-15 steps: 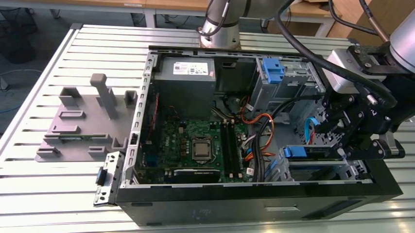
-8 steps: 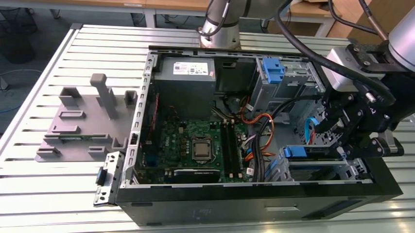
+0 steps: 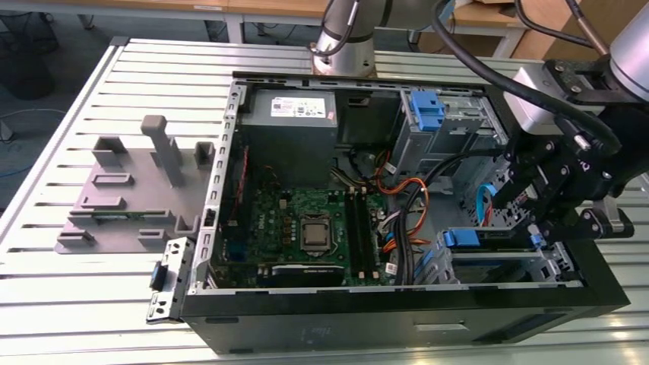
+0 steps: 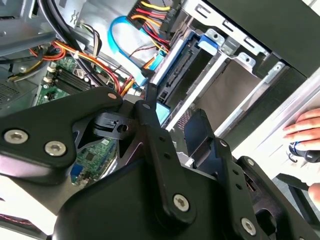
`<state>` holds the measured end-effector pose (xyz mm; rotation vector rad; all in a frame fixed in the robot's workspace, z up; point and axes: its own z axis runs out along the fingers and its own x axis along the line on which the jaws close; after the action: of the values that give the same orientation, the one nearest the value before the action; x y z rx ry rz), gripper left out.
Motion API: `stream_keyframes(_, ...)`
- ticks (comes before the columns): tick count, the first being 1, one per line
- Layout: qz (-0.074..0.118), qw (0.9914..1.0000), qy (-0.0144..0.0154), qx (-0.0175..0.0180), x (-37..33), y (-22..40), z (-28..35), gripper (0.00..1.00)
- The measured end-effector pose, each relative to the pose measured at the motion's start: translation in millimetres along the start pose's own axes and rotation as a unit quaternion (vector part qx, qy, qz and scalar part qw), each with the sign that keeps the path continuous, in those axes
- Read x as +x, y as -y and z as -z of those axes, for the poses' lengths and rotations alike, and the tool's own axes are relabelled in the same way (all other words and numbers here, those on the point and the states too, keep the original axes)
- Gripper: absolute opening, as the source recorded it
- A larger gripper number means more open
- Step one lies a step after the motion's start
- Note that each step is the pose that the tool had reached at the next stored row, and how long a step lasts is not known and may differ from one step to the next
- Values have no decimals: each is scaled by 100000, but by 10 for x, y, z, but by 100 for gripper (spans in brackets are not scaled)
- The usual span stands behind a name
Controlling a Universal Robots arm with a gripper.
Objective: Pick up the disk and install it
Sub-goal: 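Insert the first disk wire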
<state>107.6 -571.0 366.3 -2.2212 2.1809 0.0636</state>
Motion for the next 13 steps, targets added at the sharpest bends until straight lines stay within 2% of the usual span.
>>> stream_keyframes(5, 1, 100000, -2, -1, -92, 2, -4, 49)
stream_keyframes(9, -4, 100000, -6, -2, -106, 5, -10, 49)
stream_keyframes(13, -3, 100000, -77, -3, -135, 57, -50, 49)
